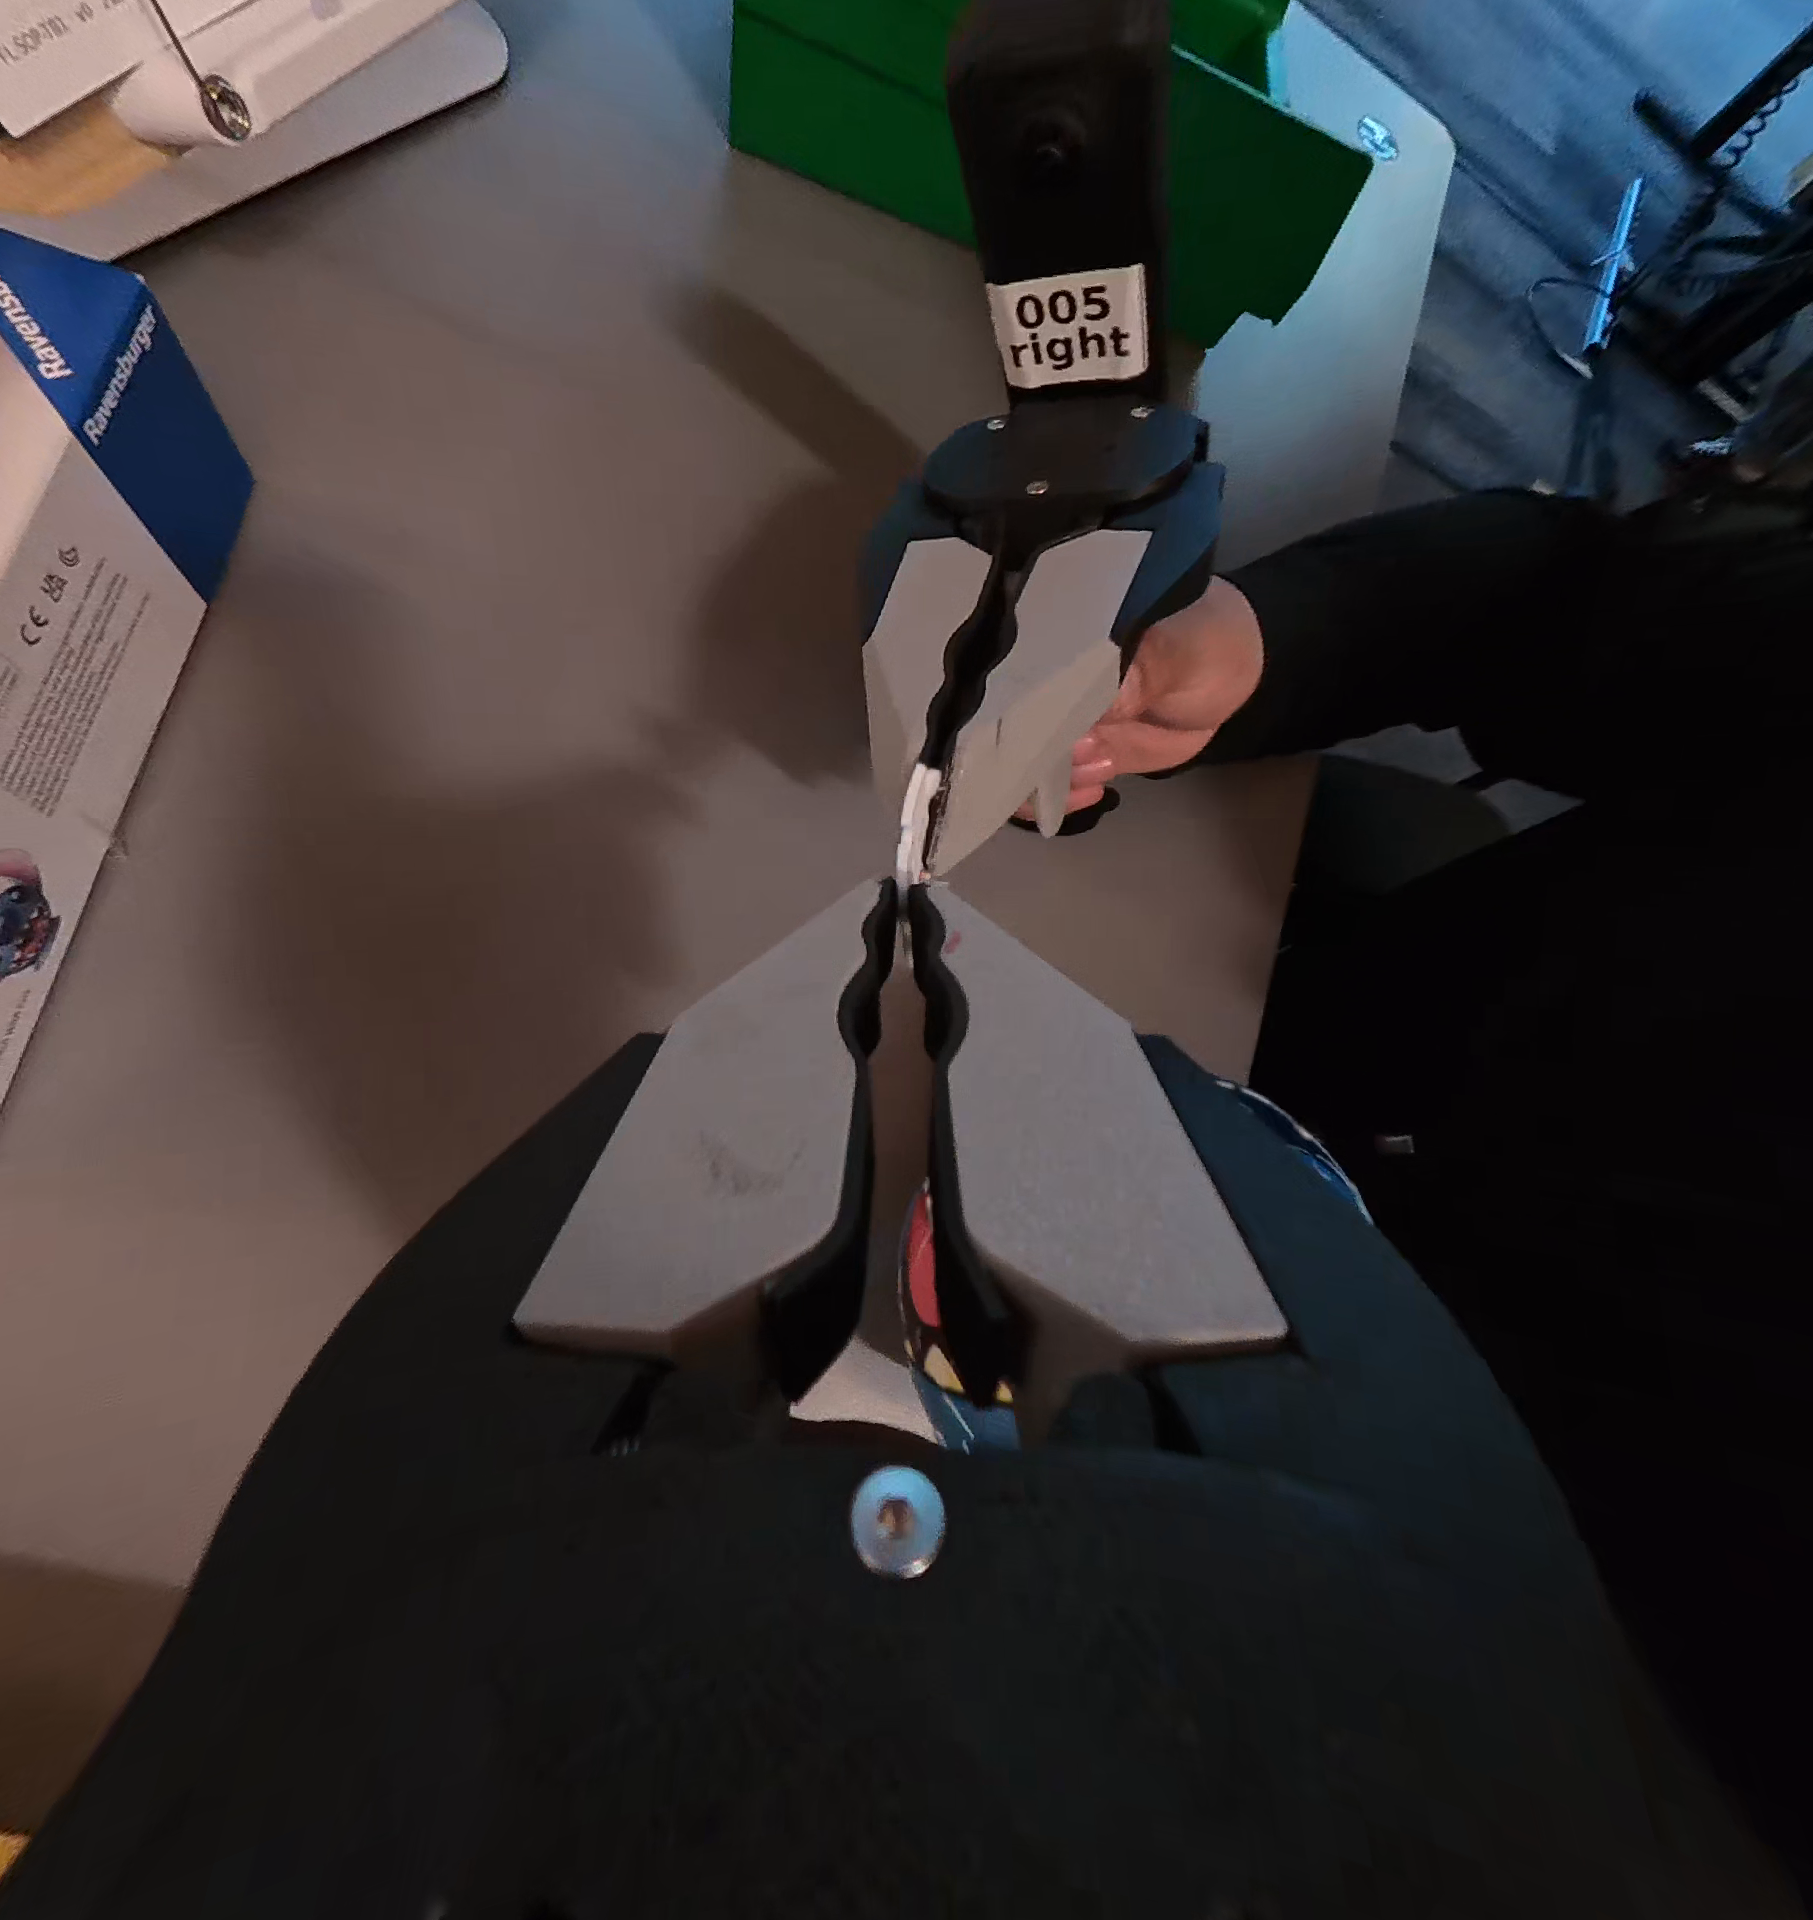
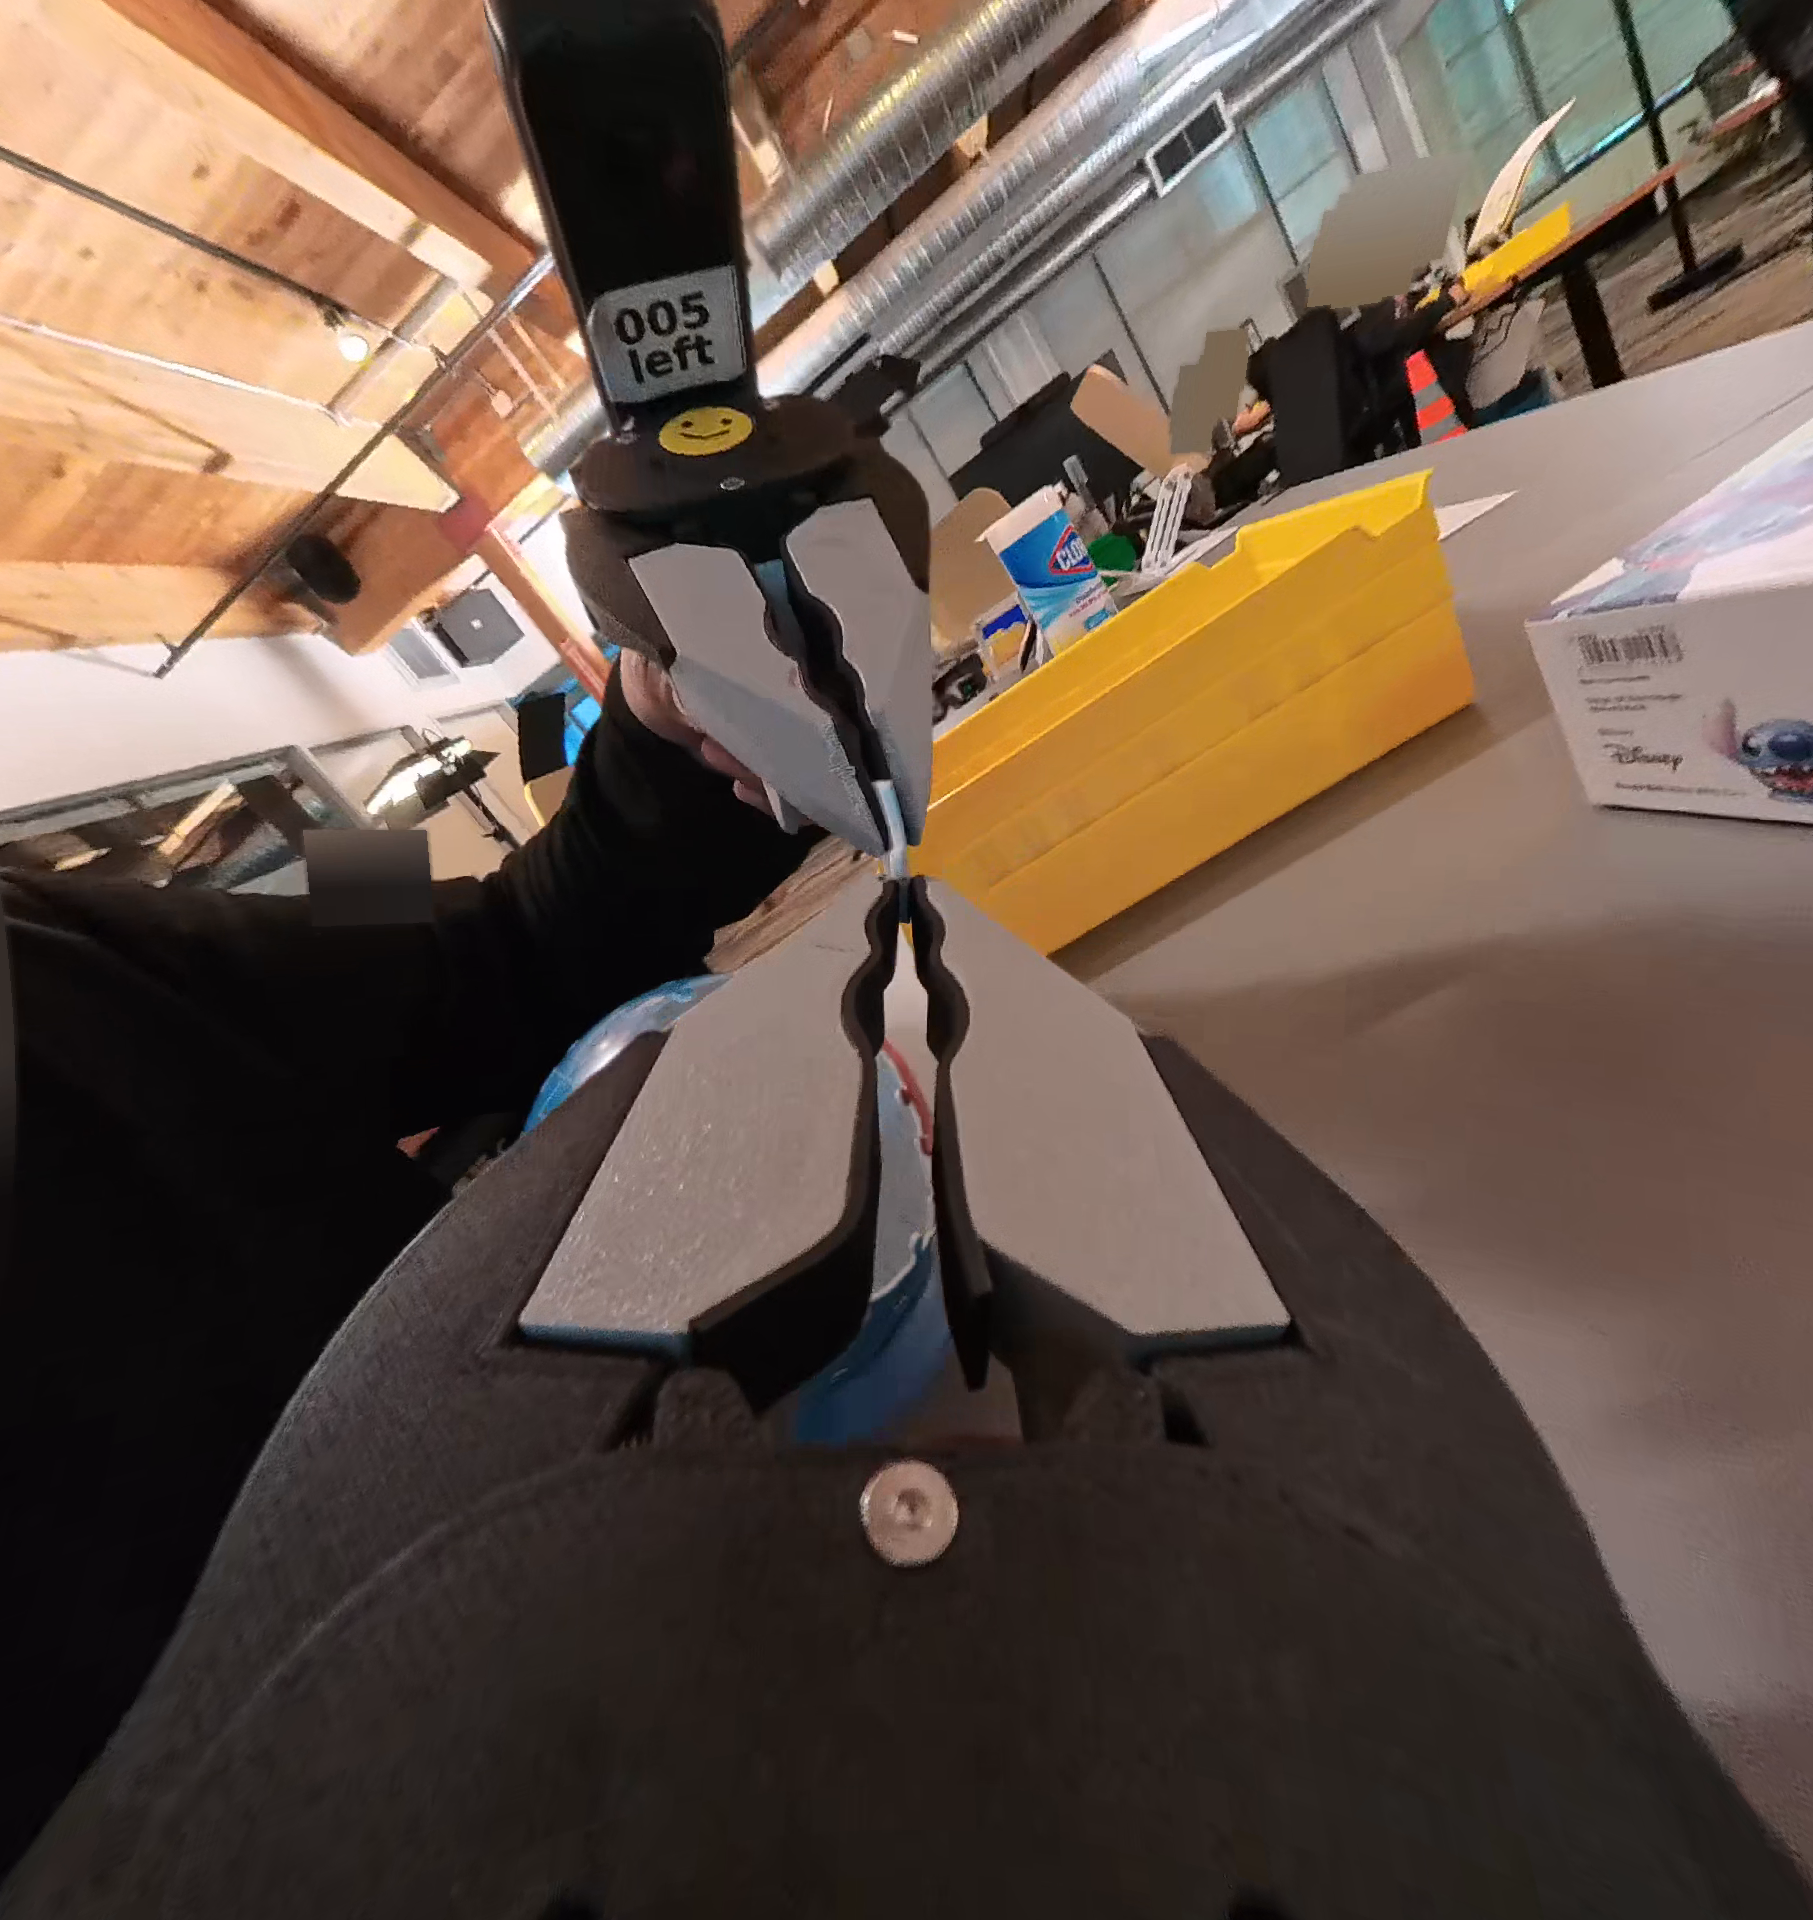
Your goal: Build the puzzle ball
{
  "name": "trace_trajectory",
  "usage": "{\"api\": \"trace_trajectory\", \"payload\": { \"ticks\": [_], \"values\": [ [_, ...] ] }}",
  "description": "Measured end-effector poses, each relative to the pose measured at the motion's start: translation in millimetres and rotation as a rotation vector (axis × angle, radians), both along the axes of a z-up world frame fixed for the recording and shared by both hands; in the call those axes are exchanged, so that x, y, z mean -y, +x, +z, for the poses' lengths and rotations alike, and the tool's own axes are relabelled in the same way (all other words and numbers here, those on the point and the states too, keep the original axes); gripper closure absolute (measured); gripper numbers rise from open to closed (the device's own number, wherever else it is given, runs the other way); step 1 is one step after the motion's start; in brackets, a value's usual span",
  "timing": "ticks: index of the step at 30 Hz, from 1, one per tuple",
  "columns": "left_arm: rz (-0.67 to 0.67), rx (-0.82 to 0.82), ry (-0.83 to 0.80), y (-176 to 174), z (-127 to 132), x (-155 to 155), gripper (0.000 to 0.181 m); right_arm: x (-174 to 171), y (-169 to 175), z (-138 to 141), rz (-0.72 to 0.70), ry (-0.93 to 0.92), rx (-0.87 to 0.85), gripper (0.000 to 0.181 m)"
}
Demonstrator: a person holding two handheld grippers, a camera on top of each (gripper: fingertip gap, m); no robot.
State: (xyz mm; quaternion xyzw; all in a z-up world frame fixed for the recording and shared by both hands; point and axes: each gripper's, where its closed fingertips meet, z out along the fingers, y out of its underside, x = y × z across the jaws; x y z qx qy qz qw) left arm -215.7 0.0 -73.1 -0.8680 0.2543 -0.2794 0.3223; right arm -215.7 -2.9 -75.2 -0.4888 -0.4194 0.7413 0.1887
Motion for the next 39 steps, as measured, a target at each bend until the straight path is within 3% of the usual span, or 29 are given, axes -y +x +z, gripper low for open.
{"api": "trace_trajectory", "payload": {
  "ticks": [10, 15, 18, 23, 27, 31, 35, 38, 39],
  "values": [
    [0.012, 0.03, 0.008, -7, 2, 6, 0.181, 32, -5, -28, 0.11, 0.225, 0.133, 0.181],
    [-0.012, -0.071, -0.02, -12, -11, 14, 0.181, 7, 1, -12, 0.005, 0.268, 0.091, 0.161],
    [-0.048, -0.08, -0.035, -5, -12, 17, 0.181, 3, 2, -2, -0.004, 0.262, 0.064, 0.163],
    [-0.084, -0.105, -0.044, 5, -16, 14, 0.181, 15, 0, -15, 0.03, 0.331, 0.113, 0.181],
    [-0.079, -0.098, -0.063, 8, -22, 15, 0.181, 19, 2, -23, 0.068, 0.326, 0.146, 0.181],
    [0.003, -0.146, -0.078, -18, -30, 28, 0.158, 7, 6, -52, 0.082, 0.3, 0.3, 0.181],
    [0.041, -0.082, -0.044, -42, -17, 64, 0.135, -1, 18, -98, 0.155, 0.306, 0.522, 0.181],
    [0.03, 0.017, -0.079, -43, -15, 96, 0.085, -3, 20, -119, 0.169, 0.321, 0.627, 0.181],
    [0.018, 0.031, -0.087, -42, -19, 104, 0.077, -5, 19, -122, 0.158, 0.336, 0.644, 0.181]
  ]
}}
